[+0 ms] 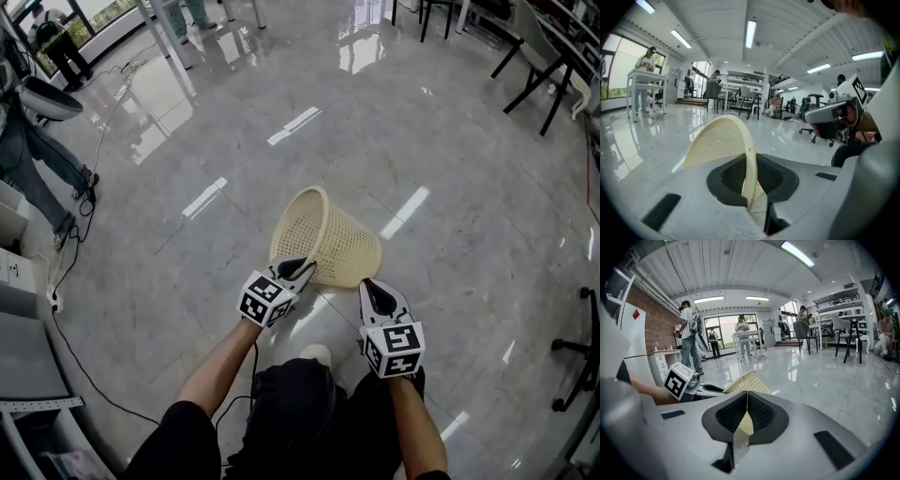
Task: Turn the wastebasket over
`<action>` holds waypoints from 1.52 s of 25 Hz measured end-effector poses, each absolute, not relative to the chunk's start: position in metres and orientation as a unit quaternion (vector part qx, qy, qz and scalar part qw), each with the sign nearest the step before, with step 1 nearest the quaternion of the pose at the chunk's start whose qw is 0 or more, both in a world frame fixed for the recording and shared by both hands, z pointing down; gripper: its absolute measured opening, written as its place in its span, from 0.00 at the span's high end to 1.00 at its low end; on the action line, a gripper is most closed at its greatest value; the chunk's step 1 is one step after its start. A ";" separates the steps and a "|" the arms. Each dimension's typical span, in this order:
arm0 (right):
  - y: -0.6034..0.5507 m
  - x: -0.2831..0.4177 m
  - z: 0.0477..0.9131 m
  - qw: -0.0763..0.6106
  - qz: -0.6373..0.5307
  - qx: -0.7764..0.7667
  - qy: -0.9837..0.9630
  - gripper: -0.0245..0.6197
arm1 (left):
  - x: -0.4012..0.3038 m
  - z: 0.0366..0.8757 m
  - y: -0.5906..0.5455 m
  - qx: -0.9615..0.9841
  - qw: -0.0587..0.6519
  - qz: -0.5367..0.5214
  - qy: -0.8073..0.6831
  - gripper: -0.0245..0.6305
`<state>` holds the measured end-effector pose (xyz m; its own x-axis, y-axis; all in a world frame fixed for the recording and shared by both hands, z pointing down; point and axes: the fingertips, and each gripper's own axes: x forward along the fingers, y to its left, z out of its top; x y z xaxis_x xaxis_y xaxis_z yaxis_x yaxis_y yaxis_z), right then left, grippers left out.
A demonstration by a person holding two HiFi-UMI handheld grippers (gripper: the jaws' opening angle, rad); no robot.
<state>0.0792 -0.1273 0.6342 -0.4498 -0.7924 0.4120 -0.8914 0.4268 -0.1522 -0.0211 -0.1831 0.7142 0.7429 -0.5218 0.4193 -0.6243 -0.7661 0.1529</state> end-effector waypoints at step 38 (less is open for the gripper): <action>-0.188 0.042 0.835 0.178 0.391 0.403 -0.808 0.51 | -0.162 0.765 -0.158 0.855 0.154 0.201 -0.453 0.84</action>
<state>0.0422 -0.1883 0.8348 -0.6117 -0.5119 0.6032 -0.7906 0.3689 -0.4887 -0.1622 -0.1579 0.7655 0.5085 -0.7123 0.4838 -0.8366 -0.5417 0.0818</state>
